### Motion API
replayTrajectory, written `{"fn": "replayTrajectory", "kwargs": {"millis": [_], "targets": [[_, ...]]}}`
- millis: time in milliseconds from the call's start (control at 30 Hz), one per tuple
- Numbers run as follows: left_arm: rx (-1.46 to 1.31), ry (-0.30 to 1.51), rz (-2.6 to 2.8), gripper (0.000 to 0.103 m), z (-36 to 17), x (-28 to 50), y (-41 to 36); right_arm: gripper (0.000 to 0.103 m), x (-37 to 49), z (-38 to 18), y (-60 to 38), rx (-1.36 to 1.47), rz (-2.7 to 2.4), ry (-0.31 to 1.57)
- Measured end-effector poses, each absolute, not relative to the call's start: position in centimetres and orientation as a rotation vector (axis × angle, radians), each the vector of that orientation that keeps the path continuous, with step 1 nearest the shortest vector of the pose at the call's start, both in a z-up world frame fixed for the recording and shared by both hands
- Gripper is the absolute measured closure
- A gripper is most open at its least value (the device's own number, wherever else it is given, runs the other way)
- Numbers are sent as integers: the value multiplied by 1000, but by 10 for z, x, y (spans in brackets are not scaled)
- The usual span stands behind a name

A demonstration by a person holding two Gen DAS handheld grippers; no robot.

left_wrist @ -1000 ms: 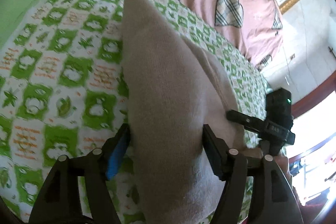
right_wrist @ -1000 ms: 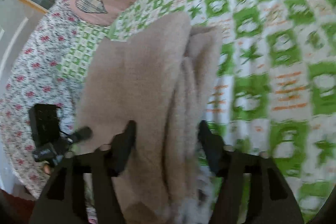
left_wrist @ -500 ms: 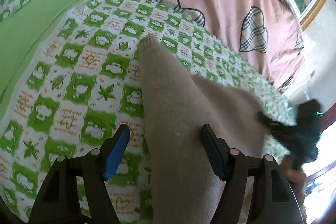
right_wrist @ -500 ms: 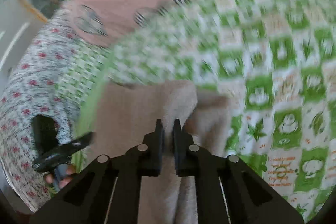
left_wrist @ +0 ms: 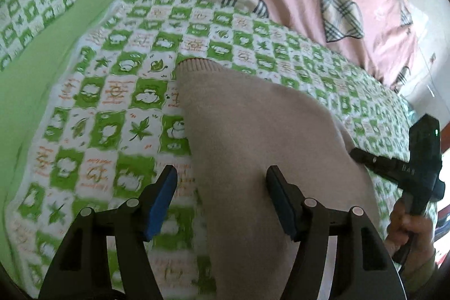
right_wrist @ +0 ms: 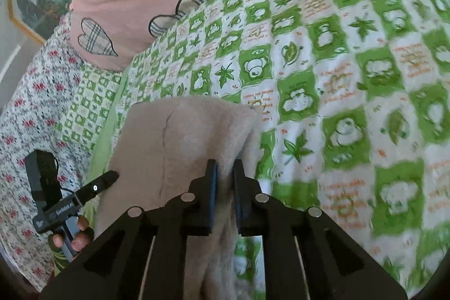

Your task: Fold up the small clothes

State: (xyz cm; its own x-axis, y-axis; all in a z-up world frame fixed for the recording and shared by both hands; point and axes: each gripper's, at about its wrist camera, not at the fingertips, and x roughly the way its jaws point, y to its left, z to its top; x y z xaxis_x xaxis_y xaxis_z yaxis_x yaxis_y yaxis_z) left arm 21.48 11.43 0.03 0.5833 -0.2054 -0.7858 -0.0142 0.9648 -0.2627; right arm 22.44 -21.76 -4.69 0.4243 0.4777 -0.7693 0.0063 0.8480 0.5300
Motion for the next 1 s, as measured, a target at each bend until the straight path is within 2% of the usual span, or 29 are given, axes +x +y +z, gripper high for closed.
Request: {"fn": "replayTrajectory", "kwargs": {"millis": [100, 133, 200, 233, 267, 467, 633, 700, 733, 767, 800, 867, 933, 1000], "targets": [[-233, 918, -138, 37, 10, 179, 112, 88, 199, -26, -223, 502, 334, 1073], [-227, 908, -151, 37, 12, 165, 110, 84, 189, -20, -223, 501, 351, 1066], [-204, 878, -150, 37, 16, 133, 107, 68, 165, -9, -221, 489, 389, 1062], [-183, 860, -149, 37, 17, 112, 104, 55, 153, -5, -220, 484, 405, 1066], [-167, 852, -151, 37, 16, 99, 102, 53, 137, -1, -218, 479, 428, 1063], [-72, 873, -189, 37, -2, 30, 76, 53, 83, -2, -202, 397, 461, 1116], [-14, 904, -171, 37, -24, 25, 61, 54, 79, -8, -193, 335, 434, 1142], [0, 914, -152, 37, -31, 29, 60, 59, 80, -8, -189, 321, 434, 1139], [2, 926, -140, 37, -36, 32, 61, 68, 81, -8, -189, 321, 434, 1139], [5, 937, -135, 38, -39, 34, 61, 82, 82, -7, -189, 323, 435, 1140], [18, 944, -123, 43, -43, 35, 61, 87, 82, -6, -189, 327, 435, 1140], [27, 953, -115, 50, -45, 37, 63, 93, 82, 2, -192, 335, 446, 1119], [10, 943, -124, 66, -41, 34, 66, 95, 78, 15, -197, 369, 476, 1074], [-9, 941, -115, 72, -38, 33, 70, 96, 73, 27, -203, 409, 504, 1014]]}}
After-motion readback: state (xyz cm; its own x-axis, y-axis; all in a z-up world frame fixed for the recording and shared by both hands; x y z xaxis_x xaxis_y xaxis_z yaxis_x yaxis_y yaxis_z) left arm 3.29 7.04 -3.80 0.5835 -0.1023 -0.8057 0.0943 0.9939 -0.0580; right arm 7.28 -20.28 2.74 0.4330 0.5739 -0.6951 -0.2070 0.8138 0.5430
